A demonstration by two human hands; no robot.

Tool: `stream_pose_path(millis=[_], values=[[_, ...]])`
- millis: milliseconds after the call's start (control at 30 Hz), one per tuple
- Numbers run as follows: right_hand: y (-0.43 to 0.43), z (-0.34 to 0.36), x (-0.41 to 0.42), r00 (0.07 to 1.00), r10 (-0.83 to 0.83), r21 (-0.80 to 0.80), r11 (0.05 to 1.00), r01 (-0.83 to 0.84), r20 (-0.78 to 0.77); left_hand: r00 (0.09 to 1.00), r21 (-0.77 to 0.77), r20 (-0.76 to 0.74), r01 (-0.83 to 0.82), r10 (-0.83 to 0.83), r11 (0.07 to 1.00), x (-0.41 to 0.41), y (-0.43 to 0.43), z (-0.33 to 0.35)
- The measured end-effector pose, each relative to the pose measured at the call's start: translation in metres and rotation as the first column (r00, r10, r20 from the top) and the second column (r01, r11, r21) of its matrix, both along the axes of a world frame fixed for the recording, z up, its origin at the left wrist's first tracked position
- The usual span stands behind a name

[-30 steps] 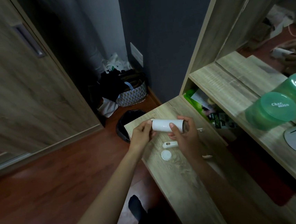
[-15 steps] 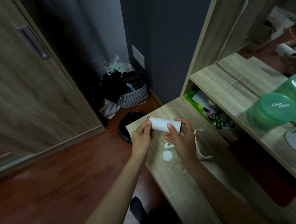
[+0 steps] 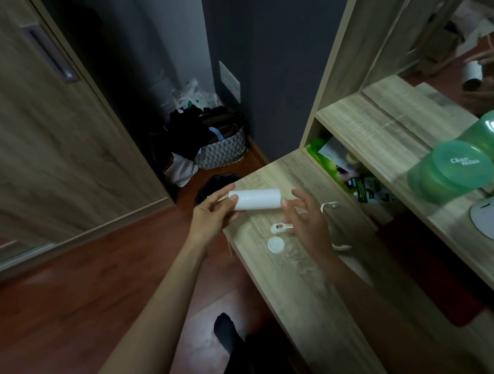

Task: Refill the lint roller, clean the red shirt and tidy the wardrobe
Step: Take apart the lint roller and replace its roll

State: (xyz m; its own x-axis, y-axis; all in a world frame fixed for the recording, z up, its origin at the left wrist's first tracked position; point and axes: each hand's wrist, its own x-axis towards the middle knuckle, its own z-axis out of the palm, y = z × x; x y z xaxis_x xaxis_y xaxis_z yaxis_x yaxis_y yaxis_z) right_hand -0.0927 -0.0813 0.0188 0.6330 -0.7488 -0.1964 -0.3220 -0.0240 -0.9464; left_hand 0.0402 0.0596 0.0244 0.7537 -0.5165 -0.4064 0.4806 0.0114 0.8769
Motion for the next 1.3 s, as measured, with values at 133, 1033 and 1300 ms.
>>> stream_pose_path(millis=[133, 1033, 1300], values=[[0.001, -0.039, -0.027, 0.965, 0.102, -0.336, 0.924, -0.182, -0.242, 1.000, 0.042, 0.000, -0.013, 0.013, 0.999, 0.000, 0.015, -0.015], [0.011, -0.050, -0.008, 0.993, -0.073, -0.081, 0.995, 0.065, -0.093, 0.997, 0.042, -0.055, -0.059, 0.062, 0.997, -0.011, 0.032, -0.030], [0.004, -0.020, 0.016, 0.991, 0.112, -0.037, 0.993, -0.115, -0.074, 0.996, -0.019, -0.061, -0.062, 0.060, 0.998, -0.013, 0.020, -0.022]])
